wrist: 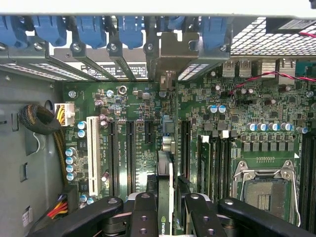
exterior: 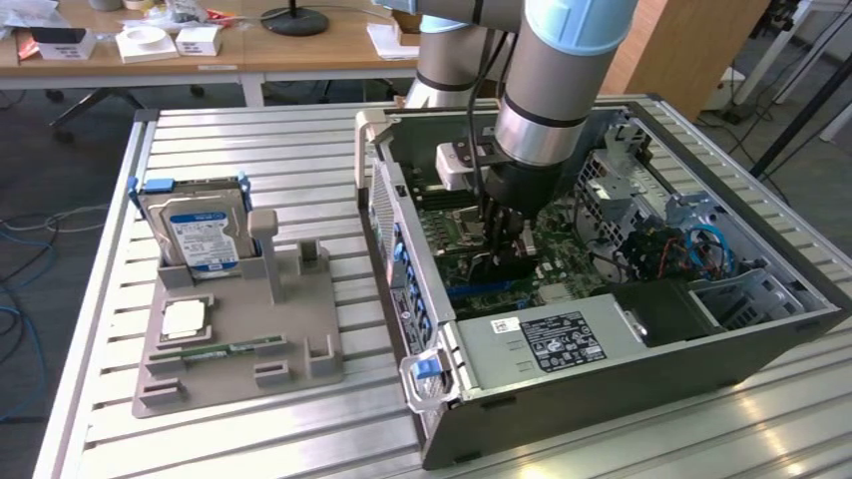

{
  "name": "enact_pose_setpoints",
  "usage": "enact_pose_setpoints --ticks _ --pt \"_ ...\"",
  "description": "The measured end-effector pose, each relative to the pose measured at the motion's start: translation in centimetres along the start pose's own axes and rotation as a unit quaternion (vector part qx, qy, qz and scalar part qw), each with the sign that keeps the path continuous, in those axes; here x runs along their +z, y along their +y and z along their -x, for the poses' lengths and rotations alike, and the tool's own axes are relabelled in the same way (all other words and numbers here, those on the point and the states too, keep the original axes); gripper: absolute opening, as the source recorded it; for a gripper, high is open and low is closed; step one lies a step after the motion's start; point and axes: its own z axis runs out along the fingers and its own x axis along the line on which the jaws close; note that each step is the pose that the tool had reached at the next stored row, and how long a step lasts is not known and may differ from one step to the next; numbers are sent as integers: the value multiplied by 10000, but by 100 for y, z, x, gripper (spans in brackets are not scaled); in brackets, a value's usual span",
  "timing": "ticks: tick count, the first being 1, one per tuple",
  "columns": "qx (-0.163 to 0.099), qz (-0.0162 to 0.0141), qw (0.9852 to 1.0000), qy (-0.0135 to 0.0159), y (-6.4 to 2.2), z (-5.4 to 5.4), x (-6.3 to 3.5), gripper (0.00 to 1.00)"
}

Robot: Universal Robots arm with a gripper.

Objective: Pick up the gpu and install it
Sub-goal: 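Insert the gpu into the slot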

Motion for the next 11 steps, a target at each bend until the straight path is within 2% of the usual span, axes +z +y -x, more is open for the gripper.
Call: enact_pose_setpoints --ticks 11 --pt "0 8 10000 1 0 0 -19 26"
